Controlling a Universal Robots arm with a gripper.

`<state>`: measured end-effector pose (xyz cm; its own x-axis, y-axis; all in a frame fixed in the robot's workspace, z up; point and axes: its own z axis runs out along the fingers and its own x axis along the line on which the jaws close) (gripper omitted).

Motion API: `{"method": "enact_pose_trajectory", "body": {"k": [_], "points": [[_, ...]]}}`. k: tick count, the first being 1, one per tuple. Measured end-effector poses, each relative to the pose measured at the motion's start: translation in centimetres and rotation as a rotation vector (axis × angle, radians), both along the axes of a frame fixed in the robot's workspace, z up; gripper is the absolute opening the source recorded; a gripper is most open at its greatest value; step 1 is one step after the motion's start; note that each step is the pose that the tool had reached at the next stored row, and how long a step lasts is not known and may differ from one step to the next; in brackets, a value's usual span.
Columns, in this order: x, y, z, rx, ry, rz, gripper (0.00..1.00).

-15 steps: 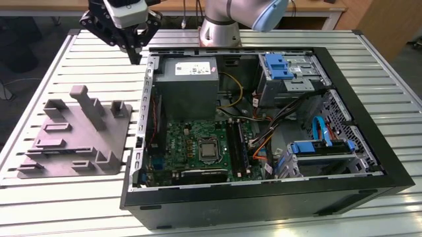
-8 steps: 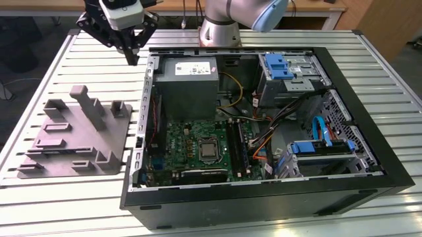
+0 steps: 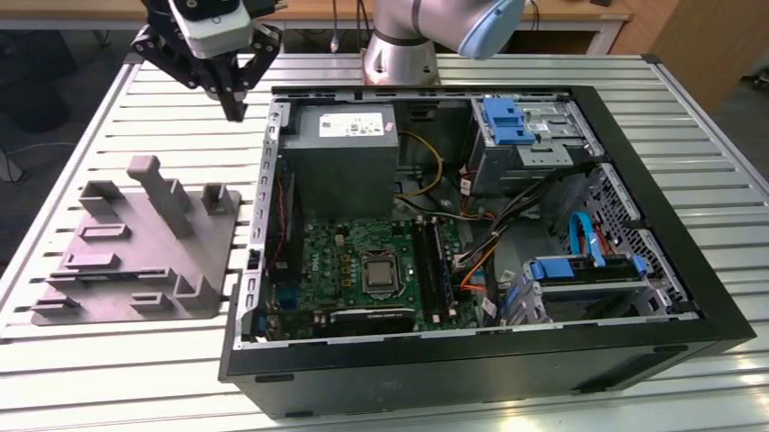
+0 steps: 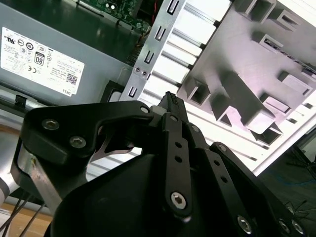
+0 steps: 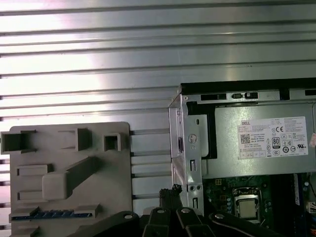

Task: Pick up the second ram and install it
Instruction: 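Reach for the second ram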

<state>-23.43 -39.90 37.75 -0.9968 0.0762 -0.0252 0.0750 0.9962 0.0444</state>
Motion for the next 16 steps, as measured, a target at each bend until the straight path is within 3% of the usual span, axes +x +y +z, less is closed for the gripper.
{"method": "enact_pose_trajectory", "body": {"k": [7, 16], "points": [[-1.2, 0.00, -0.84, -0.0001, 0.0002, 0.000, 0.10], [-4.9, -0.30, -1.68, 0.0000, 0.0001, 0.000, 0.10]]}}
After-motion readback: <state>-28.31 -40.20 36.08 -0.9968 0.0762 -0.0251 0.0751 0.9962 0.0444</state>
